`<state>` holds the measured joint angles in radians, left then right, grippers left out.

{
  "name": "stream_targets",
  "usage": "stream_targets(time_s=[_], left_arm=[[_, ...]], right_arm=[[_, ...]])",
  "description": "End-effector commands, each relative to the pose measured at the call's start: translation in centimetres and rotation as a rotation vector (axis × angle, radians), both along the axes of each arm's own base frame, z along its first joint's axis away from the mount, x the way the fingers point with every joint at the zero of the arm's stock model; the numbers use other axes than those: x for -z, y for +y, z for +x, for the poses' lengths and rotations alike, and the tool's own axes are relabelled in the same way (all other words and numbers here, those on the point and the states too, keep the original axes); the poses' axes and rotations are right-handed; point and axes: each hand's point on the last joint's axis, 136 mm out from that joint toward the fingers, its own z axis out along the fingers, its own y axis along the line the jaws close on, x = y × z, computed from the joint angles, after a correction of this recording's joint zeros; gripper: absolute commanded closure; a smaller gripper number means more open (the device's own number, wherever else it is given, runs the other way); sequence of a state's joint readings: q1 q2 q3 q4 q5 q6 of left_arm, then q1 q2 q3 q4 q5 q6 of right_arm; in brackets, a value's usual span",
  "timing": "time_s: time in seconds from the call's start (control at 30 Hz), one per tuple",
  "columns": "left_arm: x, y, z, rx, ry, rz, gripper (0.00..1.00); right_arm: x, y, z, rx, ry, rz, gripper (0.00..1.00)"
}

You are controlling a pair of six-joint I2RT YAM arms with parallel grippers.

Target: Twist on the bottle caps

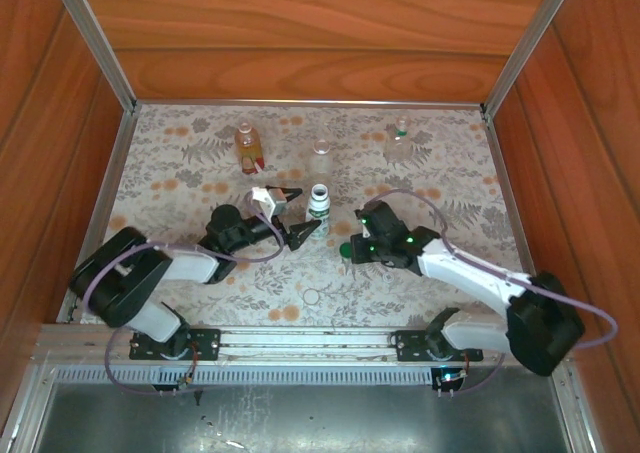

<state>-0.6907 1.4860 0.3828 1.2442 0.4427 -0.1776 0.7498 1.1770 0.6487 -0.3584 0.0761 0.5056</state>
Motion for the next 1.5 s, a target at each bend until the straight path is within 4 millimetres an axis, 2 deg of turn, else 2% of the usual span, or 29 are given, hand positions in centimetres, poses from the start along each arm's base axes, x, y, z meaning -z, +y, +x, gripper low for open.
stream_targets(time_s=[0.0, 0.1, 0.3, 0.47, 0.67, 0.83, 1.0, 1.2, 1.47], left_arm=[[-1.9, 0.6, 0.5, -0.108, 0.094, -0.039, 0.00], [-3.5, 1.2, 0.2, -0.156, 0.129, -0.050, 0.00], [-4.1, 1.8, 0.0, -0.180, 0.149, -0.059, 0.00], [-6.1, 0.0, 0.3, -0.158, 0.231, -0.125, 0.02], [-8.4, -3.3, 0.6, -0.094, 0.324, -0.192, 0.15], [-9.8, -4.9, 1.1, -0.063, 0.402, -0.249, 0.25], [-9.7, -6.7, 0.8, -0.002, 0.432, -0.238, 0.32], [-9.5, -7.5, 0.9, 0.021, 0.440, -0.227, 0.41], [-9.6, -7.9, 0.4, 0.056, 0.427, -0.214, 0.63]], right_arm=[[-3.8, -0.9, 1.4, 0.021, -0.160, 0.028, 0.98], [-7.1, -0.9, 2.2, 0.013, -0.293, 0.072, 0.97], [-8.6, -2.0, 2.6, 0.035, -0.357, 0.041, 0.98], [-12.6, -1.4, 3.0, 0.039, -0.482, 0.159, 0.98], [-17.1, -0.5, 3.8, 0.025, -0.632, 0.262, 0.98], [-19.8, 0.4, 4.2, 0.001, -0.717, 0.325, 0.99], [-21.4, 1.1, 4.5, -0.009, -0.760, 0.369, 0.99], [-22.9, 1.6, 4.5, -0.024, -0.793, 0.406, 1.00], [-22.9, 2.0, 4.9, -0.031, -0.801, 0.398, 1.00]])
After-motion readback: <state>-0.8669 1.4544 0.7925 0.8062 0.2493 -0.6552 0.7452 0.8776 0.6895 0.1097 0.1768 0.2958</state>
